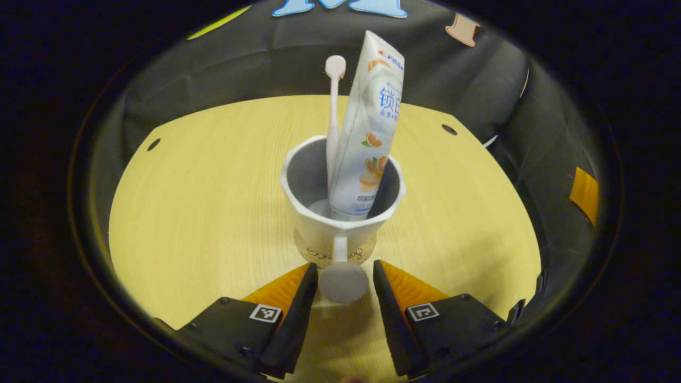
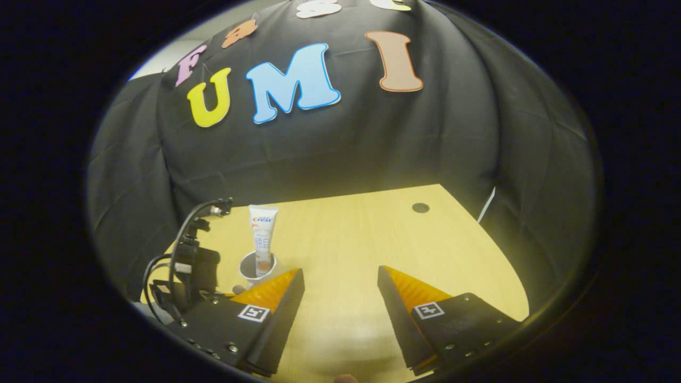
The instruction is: Put the toothbrush and toothpaste on the desktop into the cup, then pick up the cup and place it on the coaster on the desktop.
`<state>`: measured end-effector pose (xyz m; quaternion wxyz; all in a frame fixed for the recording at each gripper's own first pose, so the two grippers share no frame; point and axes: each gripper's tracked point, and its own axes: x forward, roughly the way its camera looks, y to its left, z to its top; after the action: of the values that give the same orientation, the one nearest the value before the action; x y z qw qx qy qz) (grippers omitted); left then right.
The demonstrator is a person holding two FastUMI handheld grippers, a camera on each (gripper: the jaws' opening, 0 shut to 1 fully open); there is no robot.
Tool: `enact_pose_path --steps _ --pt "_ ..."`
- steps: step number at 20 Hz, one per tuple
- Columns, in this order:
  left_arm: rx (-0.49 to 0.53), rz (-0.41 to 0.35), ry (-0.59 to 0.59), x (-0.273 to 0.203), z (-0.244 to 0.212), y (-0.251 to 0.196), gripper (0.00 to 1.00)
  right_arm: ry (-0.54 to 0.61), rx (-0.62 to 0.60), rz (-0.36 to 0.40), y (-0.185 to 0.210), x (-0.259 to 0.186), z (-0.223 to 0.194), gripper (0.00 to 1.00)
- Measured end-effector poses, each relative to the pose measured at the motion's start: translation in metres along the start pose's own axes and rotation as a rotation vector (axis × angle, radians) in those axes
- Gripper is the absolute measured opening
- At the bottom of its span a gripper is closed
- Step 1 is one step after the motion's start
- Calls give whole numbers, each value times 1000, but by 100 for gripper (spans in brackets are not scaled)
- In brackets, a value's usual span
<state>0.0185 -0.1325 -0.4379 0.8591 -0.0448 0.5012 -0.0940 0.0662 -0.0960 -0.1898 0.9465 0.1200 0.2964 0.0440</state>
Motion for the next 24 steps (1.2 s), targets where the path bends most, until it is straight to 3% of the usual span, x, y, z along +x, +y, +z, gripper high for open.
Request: enact_pose_path --steps 1,3,8,11,14,15,16,17,18,20,22,24 --pt "-9 1 -36 -10 5 0 82 -6 -8 4 1 -1 3 83" --pt "-23 2 -118 -34 18 1 89 -24 -26 14 3 -6 9 83" --pt "-36 0 -338 -107 54 4 87 -97 -79 23 17 -21 26 82" --pt "-7 9 -465 -145 76 6 99 -149 -91 42 37 -36 38 83" --pt "42 40 -584 -183 94 11 95 -204 -122 42 52 -49 50 83" --pt "64 50 -618 -199 100 11 99 -222 -134 40 57 -53 56 83" --pt "88 57 -646 -211 104 10 92 -237 -141 35 61 -58 60 83" --pt "107 65 -675 -225 108 9 95 -243 -145 27 63 -62 63 83" --pt "120 70 -703 -238 113 9 92 -252 -146 23 68 -67 66 82" --pt "125 66 -756 -260 115 8 99 -278 -150 9 73 -75 73 82" --pt "124 62 -789 -273 113 9 92 -298 -159 -6 79 -83 74 86" --pt "116 61 -800 -276 115 11 100 -306 -182 -21 83 -88 71 87"
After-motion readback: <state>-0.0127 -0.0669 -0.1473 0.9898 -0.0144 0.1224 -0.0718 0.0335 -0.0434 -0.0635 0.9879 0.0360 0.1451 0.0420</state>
